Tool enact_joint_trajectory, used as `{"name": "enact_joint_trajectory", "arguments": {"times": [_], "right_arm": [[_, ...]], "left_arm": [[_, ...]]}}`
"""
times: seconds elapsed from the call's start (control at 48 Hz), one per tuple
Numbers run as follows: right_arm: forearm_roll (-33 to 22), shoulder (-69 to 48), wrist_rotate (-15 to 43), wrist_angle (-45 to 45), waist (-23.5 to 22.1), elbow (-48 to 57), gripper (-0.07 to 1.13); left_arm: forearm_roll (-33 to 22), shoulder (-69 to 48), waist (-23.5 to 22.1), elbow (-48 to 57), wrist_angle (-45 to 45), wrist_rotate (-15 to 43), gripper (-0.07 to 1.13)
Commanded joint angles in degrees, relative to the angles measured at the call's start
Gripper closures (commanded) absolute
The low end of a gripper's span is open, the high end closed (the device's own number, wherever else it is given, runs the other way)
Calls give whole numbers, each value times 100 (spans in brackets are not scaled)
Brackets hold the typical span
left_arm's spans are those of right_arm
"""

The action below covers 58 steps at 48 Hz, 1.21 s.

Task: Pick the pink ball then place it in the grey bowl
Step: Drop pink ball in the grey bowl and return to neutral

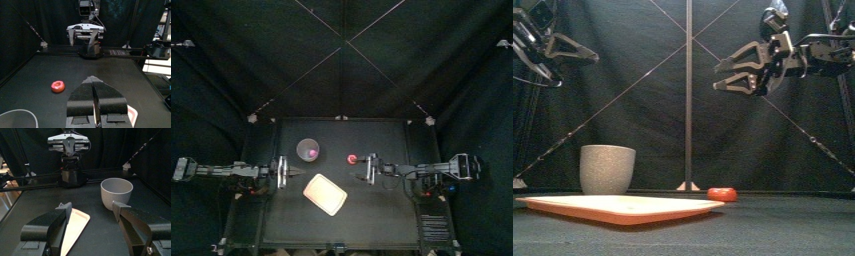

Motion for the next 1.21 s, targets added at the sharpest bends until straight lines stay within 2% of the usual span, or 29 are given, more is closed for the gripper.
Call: {"name": "enact_joint_trajectory", "arguments": {"times": [0.021, 0.333, 0.833, 1.208], "right_arm": [[26, -527, 18, -62, 9, 220, 9], [79, -1635, 18, -26, -35, 1169, 9], [193, -2162, 35, 606, -35, 1380, 9], [193, -3410, 44, 1354, -44, 1661, 9]], "left_arm": [[0, 26, 18, -53, -26, 0, 102], [0, 26, 44, -18, -35, 9, 102], [-114, 26, 79, 18, -35, -18, 102], [-114, 26, 79, 35, -35, -18, 102]]}}
